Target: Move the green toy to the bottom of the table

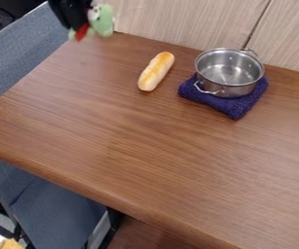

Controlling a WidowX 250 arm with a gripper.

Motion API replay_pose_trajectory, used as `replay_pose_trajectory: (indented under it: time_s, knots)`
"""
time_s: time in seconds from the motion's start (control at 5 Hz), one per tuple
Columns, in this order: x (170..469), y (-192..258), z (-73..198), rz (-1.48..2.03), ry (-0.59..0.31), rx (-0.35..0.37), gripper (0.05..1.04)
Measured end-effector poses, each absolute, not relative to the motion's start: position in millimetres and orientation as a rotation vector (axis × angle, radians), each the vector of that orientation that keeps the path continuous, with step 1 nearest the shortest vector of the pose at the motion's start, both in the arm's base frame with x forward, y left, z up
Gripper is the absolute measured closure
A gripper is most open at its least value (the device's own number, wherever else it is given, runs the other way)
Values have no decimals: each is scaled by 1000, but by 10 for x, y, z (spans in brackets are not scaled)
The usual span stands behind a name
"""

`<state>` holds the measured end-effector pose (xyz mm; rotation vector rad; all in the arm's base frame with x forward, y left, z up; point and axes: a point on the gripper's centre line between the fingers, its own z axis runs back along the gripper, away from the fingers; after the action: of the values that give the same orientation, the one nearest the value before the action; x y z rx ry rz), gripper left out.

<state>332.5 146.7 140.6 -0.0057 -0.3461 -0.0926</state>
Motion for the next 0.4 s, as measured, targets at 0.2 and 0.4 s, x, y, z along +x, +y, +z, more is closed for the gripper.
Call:
replay_pose_trajectory:
  time_s: [0.2, 0.4]
  knots:
    - [2940, 976, 1418, -294, -342, -25, 926]
    - [2646, 626, 1247, -419, -291, -27, 926]
